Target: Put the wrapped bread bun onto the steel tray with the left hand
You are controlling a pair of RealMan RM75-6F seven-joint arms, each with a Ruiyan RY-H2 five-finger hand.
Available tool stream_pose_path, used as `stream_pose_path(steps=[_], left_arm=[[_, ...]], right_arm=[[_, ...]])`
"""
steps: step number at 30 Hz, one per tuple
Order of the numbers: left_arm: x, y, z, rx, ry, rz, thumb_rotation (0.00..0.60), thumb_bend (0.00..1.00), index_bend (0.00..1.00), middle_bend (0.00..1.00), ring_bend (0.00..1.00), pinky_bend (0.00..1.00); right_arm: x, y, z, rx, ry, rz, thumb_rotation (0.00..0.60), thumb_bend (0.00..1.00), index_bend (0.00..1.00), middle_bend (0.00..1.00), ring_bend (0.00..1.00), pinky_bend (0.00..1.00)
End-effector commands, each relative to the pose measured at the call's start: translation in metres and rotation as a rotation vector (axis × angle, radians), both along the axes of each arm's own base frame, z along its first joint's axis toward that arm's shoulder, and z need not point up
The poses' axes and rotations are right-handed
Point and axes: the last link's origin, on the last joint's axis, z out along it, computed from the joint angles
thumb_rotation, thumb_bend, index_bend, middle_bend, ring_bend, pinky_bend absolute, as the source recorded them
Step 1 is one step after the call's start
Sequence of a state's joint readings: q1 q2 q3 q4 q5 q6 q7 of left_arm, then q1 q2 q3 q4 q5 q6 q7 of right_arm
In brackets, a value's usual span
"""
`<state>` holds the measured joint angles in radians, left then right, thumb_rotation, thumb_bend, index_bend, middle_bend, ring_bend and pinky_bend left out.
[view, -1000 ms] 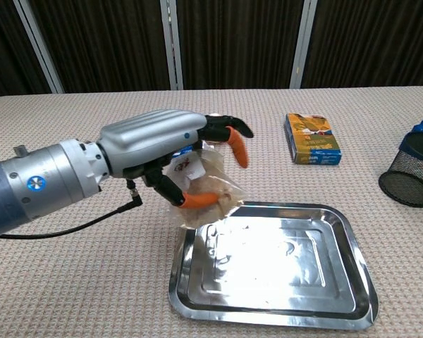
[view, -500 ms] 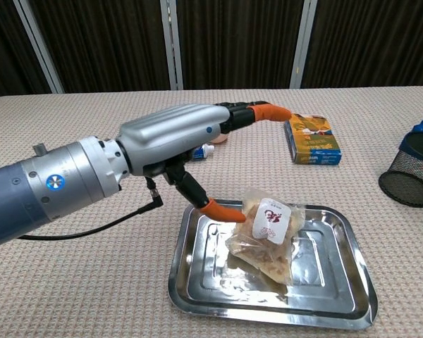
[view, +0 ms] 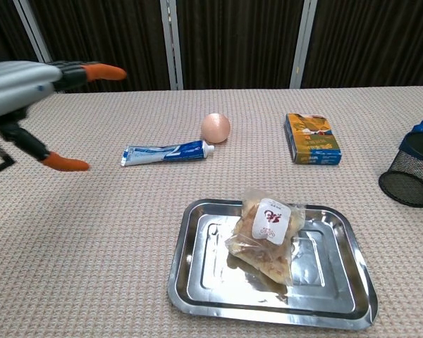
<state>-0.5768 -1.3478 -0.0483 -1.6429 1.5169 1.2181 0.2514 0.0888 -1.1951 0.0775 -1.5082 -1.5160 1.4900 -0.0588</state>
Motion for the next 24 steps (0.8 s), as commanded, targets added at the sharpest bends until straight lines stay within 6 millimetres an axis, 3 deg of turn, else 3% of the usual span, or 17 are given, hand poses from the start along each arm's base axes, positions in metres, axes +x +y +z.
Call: stream_pose_path(steps=[1,10,16,24], left_arm=[[-0.035,-0.019,0.034,0.084,0.022,0.131,0.493,0.05,0.0,0.0,0.0,0.0],[-0.09,-0.062,0.087,0.253,0.021,0.36,0.492,0.05,0.0,0.0,0.0,0.0],[-0.113,-0.088,0.091,0.252,0.048,0.445,0.496,0.05,0.0,0.0,0.0,0.0],[-0.121,-0.1,0.09,0.261,0.035,0.481,0.495,0.05,0.02,0.0,0.0,0.0]], right_arm=[[0.001,-0.002,-0.001,0.004,-0.002,0.007,0.6,0.0,0.13,0.1,0.0,0.1],[0.006,-0.008,-0.004,0.011,0.001,0.029,0.6,0.0,0.13,0.1,0.0,0.1],[0.01,-0.01,-0.008,0.022,-0.003,0.047,0.6,0.0,0.13,0.09,0.0,0.1],[0.011,-0.009,-0.007,0.02,0.004,0.046,0.6,0.0,0.13,0.09,0.0,0.1]])
